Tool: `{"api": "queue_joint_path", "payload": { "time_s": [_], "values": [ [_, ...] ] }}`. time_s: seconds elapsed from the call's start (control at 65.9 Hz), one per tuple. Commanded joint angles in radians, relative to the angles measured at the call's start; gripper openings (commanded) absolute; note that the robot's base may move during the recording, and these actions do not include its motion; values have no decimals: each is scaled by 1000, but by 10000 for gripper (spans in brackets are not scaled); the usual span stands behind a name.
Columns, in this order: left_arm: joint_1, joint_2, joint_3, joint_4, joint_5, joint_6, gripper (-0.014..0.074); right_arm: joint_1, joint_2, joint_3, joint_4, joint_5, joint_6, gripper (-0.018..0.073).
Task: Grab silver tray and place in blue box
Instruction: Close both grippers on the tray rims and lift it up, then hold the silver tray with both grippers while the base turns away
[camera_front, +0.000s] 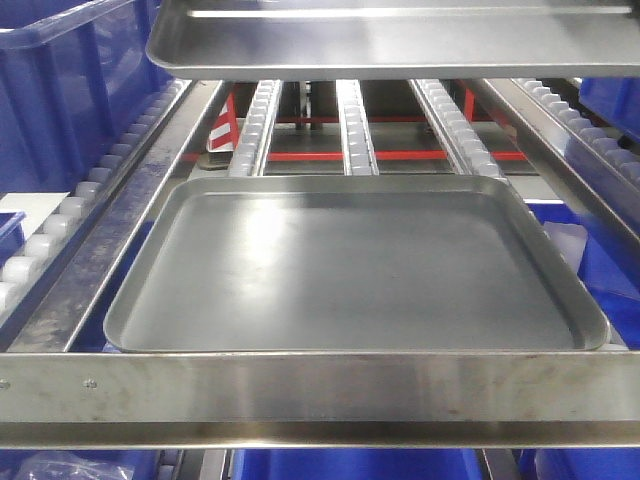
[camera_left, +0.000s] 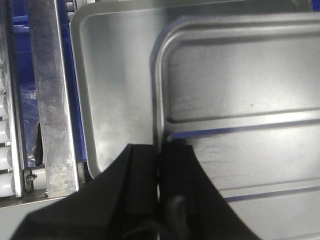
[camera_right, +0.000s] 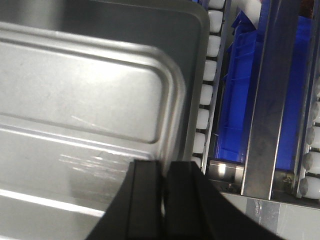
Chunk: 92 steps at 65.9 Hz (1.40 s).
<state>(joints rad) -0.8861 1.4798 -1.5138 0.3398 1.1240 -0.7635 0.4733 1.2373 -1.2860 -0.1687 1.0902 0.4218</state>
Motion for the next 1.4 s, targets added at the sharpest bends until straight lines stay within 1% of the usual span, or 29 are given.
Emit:
{"api": "queue_joint_path", "payload": {
  "time_s": [0.0, 1.38],
  "values": [
    [-11, -31, -29, 33, -26, 22, -105, 2, -27, -28, -29, -45, -20, 59],
    [-11, -31, -29, 33, -26, 22, -105, 2, -27, -28, -29, -45, -20, 59]
  ]
}}
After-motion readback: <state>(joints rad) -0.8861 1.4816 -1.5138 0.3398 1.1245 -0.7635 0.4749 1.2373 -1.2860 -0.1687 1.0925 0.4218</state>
